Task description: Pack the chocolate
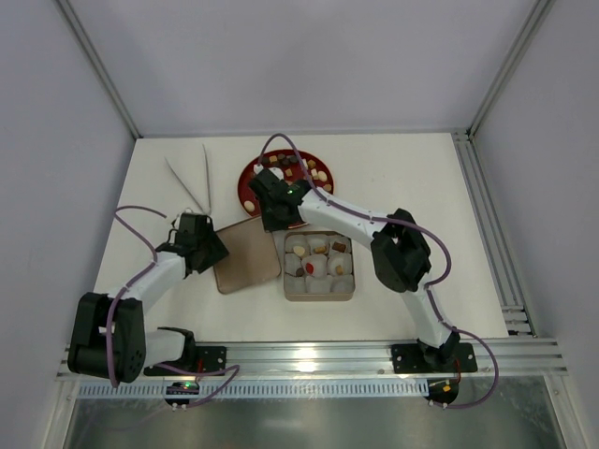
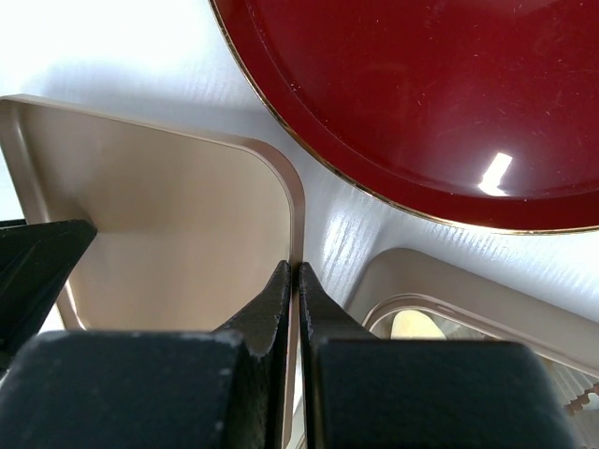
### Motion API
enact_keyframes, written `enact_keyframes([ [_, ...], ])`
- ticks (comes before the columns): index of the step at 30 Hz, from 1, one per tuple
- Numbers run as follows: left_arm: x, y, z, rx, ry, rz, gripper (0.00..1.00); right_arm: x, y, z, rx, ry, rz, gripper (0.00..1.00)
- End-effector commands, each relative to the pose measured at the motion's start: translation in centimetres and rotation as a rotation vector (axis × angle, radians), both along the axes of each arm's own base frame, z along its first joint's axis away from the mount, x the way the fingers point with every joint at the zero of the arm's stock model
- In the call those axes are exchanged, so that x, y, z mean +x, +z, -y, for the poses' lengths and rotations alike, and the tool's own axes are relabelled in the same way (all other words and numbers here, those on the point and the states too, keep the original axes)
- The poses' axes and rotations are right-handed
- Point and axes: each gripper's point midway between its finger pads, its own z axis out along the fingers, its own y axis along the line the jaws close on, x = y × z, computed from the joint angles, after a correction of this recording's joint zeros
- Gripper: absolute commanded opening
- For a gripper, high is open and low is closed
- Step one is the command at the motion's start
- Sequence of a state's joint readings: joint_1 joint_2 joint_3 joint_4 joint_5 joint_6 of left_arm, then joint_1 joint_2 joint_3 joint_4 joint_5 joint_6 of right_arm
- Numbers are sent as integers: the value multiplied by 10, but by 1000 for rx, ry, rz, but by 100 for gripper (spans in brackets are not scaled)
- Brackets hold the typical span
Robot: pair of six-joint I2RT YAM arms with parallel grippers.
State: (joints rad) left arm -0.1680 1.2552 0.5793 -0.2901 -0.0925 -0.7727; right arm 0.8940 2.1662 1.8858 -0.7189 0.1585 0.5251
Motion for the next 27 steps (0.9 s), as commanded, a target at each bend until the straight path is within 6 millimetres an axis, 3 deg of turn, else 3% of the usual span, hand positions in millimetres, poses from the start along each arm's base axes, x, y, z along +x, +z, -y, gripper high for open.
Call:
enact_keyframes([
  [1, 13, 6, 6, -55, 23, 67, 54, 2, 33, -12, 99, 41, 29, 4],
  [9, 9, 0, 9, -72, 18, 72, 54, 3, 37, -9, 190, 58, -43, 4],
  [27, 3, 0, 16, -112, -11, 94, 59, 7, 73, 5, 223, 48, -23, 4],
])
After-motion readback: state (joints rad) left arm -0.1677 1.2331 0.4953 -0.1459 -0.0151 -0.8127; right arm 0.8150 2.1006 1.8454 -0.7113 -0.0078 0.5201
